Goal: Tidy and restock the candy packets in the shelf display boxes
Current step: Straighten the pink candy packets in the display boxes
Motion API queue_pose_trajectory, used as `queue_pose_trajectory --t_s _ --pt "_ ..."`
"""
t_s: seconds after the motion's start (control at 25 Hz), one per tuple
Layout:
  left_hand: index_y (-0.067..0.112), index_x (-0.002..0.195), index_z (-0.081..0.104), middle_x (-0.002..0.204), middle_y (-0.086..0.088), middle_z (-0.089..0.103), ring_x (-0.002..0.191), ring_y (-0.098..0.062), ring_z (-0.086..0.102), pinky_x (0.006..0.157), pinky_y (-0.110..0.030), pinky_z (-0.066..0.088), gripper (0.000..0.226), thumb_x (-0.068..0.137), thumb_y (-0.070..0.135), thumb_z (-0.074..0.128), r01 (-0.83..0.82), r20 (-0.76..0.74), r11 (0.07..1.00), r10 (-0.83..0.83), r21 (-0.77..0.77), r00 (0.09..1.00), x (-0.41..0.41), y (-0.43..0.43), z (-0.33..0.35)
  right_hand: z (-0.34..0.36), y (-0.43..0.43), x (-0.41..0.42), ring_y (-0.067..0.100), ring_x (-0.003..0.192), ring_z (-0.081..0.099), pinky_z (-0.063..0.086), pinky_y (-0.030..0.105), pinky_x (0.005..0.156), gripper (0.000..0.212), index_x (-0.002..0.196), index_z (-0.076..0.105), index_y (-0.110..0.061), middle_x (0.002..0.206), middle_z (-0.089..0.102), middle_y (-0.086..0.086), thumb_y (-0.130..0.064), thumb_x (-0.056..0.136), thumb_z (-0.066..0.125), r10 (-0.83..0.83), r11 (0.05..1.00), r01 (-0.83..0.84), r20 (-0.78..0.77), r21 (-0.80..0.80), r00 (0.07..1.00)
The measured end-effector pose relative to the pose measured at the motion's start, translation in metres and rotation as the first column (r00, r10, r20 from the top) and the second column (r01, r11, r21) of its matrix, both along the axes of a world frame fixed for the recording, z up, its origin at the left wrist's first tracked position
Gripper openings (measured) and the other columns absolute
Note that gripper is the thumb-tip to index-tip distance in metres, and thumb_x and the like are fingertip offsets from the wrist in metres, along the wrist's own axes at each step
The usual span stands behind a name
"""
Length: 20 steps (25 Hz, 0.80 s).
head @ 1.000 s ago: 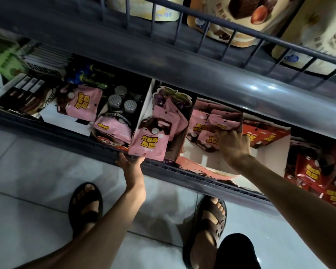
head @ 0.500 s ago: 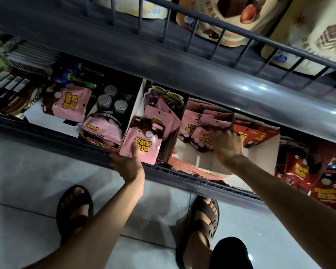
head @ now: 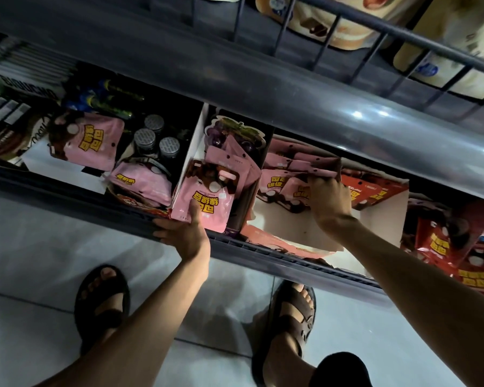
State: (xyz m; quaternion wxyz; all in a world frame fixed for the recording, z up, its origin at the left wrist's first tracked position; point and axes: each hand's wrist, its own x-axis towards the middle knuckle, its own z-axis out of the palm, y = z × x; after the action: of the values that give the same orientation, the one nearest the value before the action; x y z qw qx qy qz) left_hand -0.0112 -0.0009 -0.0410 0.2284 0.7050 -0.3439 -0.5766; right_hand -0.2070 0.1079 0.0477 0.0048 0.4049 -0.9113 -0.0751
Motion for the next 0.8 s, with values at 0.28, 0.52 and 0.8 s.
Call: queue_pose_trajectory --t_s 0.28,0.52,0.8 --pt "0.009 0.154 -0.003 0.159 -0.02 -0.009 0.148 -0.033 -0.006 0.117 -0.049 0.001 0.097 0.089 0.059 0.049 0.025 0.023 1.0 -0.024 -0.008 0.999 0.002 0.0 0.004 -0.01 0.002 -0.006 0.029 0.089 0.068 0.057 0.038 0.07 0.027 0.122 0.058 -0.011 0.108 0.068 0.012 -0.009 0.096 0.051 -0.023 0.991 0.033 0.072 -0.132 0.997" --pt "0.008 0.154 0.001 0.159 -0.019 -0.01 0.148 -0.032 -0.009 0.116 -0.053 -0.001 0.107 0.08 0.07 0.046 -0.002 -0.042 0.998 0.004 0.059 0.999 0.002 -0.003 0.005 0.002 0.023 0.022 0.03 0.115 0.052 0.051 0.041 0.095 0.055 0.137 0.042 -0.011 0.13 0.051 0.015 -0.001 0.086 0.061 0.045 0.952 -0.016 0.09 -0.307 0.995" --pt "0.011 0.153 0.01 0.16 -0.017 0.005 0.148 -0.03 0.003 0.117 -0.05 0.006 0.09 0.09 0.06 0.049 0.004 -0.07 1.0 -0.003 0.013 0.998 0.015 -0.006 0.011 0.037 -0.025 0.1 0.027 0.13 0.044 0.039 0.042 0.109 0.06 0.138 0.046 -0.017 0.142 0.045 0.01 -0.035 0.085 0.068 0.598 0.798 -0.558 0.192 -0.227 0.778"
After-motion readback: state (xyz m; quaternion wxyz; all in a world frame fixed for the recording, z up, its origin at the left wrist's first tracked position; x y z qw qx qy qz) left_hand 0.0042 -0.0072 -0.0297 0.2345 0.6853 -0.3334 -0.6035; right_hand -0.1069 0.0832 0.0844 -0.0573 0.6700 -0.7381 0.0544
